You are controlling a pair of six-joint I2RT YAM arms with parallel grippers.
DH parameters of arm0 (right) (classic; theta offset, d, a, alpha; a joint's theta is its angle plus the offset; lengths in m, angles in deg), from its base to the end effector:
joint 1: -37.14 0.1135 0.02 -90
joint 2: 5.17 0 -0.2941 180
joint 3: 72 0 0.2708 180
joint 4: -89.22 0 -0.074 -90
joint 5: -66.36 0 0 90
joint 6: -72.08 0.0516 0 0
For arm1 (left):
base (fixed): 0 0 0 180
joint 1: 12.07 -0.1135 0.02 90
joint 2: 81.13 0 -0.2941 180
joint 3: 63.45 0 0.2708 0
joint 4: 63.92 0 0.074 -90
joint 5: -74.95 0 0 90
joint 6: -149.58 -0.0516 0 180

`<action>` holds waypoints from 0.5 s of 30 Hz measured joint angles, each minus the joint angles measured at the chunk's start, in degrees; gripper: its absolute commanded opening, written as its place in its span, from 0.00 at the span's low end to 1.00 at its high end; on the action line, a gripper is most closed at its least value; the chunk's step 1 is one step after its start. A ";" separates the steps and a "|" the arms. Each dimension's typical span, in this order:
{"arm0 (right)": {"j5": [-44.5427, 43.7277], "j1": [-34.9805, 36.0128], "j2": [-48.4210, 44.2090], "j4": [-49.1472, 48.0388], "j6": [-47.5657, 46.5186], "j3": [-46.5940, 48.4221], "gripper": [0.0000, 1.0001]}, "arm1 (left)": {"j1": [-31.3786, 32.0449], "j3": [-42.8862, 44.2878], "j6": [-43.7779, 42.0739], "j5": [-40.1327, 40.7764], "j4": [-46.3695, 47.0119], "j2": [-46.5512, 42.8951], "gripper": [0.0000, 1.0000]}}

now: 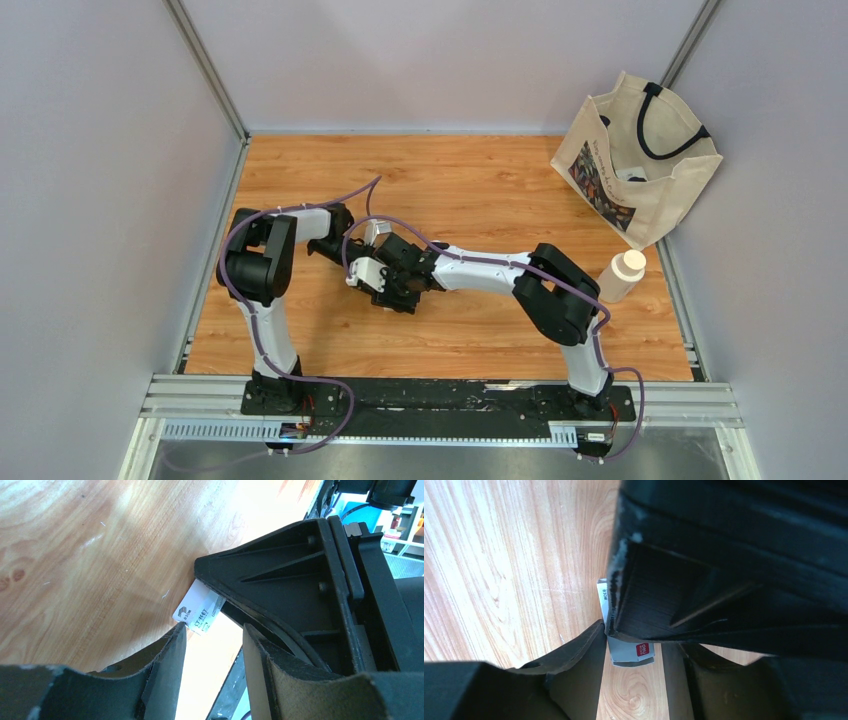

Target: Load the staples into the stapler

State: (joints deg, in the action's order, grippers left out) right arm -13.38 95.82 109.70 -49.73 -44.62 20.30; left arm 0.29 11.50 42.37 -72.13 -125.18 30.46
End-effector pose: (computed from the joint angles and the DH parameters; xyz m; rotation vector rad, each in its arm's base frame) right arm 0.2256 0.3885 0.1646 -1.8854 1.9596 0.4102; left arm 0.3145 -0.1133 0.1243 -0.5877 -2.6217 1.4667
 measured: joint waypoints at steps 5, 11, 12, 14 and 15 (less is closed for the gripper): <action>-0.72 0.00 -0.20 -0.59 0.74 -0.42 0.46 | 0.00 0.04 0.09 -0.04 -0.02 0.33 0.54; -1.40 0.00 -0.26 -1.16 1.66 -0.61 0.46 | 0.00 0.07 0.24 -0.04 -0.02 0.46 0.53; -1.53 0.00 -0.31 -1.25 1.79 -0.70 0.46 | 0.00 0.07 0.24 -0.04 -0.02 0.48 0.54; -1.92 0.00 -0.33 -1.36 2.08 -0.72 0.46 | 0.00 0.07 0.24 -0.04 -0.02 0.52 0.54; -2.12 0.00 -0.33 -1.38 2.29 -0.72 0.46 | 0.00 0.07 0.22 -0.04 0.00 0.52 0.54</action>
State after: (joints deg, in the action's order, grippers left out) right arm -15.50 95.82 109.37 -51.10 -42.33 19.58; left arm 0.29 11.57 42.59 -72.18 -125.18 30.98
